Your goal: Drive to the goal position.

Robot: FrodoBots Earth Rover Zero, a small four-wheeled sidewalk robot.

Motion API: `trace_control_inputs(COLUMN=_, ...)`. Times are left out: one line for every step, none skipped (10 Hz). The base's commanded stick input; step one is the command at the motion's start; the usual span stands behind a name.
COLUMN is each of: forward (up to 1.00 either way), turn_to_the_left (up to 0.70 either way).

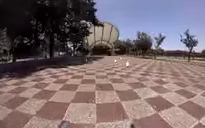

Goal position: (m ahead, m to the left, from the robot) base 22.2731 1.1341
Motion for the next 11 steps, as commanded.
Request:
trace_control_inputs(forward=0.70, turn_to_the_left=0.00)
trace_control_inputs(forward=0.70, turn_to_the_left=0.25)
trace_control_inputs(forward=0.70, turn_to_the_left=0.26)
trace_control_inputs(forward=0.70, turn_to_the_left=0.00)
trace_control_inputs(forward=0.70, turn_to_the_left=0.00)
trace_control_inputs(forward=0.70, turn_to_the_left=0.00)
trace_control_inputs(forward=0.70, turn_to_the_left=0.00)
trace_control_inputs(forward=0.70, turn_to_the_left=0.00)
trace_control_inputs(forward=0.70, turn_to_the_left=0.00)
trace_control_inputs(forward=0.70, turn_to_the_left=0.00)
trace_control_inputs(forward=0.70, turn_to_the_left=0.00)
